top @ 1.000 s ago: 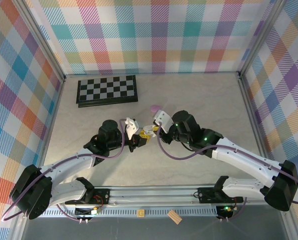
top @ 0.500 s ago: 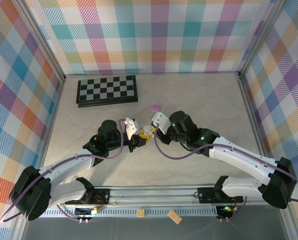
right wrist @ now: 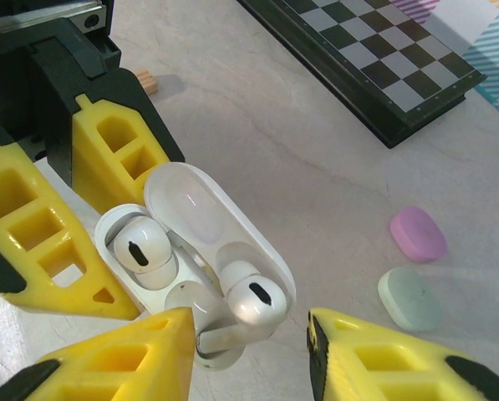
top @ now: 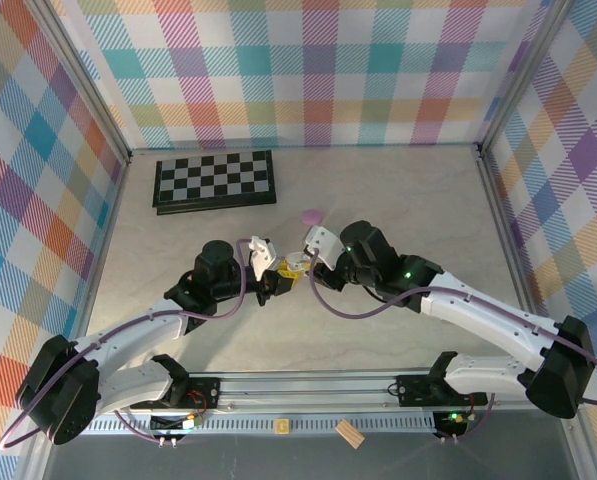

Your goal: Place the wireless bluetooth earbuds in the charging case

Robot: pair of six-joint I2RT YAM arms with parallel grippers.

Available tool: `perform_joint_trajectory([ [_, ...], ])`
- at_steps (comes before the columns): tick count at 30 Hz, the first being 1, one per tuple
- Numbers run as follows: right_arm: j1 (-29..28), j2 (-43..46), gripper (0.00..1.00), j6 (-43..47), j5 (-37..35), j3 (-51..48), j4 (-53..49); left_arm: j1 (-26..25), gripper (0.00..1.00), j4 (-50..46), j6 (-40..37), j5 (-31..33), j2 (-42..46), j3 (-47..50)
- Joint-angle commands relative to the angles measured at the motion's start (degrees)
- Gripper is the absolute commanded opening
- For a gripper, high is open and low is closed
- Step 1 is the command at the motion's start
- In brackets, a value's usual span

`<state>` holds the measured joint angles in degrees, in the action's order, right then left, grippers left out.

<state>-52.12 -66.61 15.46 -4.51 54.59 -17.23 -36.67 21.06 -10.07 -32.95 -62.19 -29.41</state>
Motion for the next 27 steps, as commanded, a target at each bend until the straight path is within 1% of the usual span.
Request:
perform_joint_trajectory([
  [1, -0.07, 3.06, 0.43, -0.52, 0.76, 0.9, -0.88, 0.1, 0.1, 2.43, -0.1, -0.36, 1.85, 0.14],
  [6, 1.0, 5.73, 0.46, -2.97, 3.13, -0.15, 0.95, 0.1, 0.1, 3.16, -0.11, -0.21, 1.68, 0.49],
  [9, 2.07, 6.66, 0.46, -6.11, 4.51, -0.84, 2.76, 0.1, 0.1, 3.78, -0.13, -0.28, 1.45, 0.66],
  [11, 3.45, 6.25, 0.45, -10.37, 5.42, 0.17, 2.41, 0.12, 0.1, 4.06, -0.43, -0.27, 1.29, 0.73],
  [14, 6.72, 4.78, 0.44, -17.97, 9.11, 2.27, 1.05, 0.1, 0.11, 4.58, -1.13, -0.23, 1.38, 1.08],
  [17, 8.42, 3.21, 0.44, -22.48, 12.56, 3.57, 0.69, 0.1, 0.11, 5.01, -1.26, -0.02, 1.38, 1.3],
  [22, 8.88, 0.94, 0.45, -24.06, 16.79, 5.12, -0.4, 0.1, 0.11, 5.08, -1.18, -0.12, 1.12, 1.2],
  [27, 8.88, -2.12, 0.42, -24.69, 18.72, 6.81, -1.84, 0.1, 0.11, 5.22, -1.22, -0.29, 0.94, 1.06],
])
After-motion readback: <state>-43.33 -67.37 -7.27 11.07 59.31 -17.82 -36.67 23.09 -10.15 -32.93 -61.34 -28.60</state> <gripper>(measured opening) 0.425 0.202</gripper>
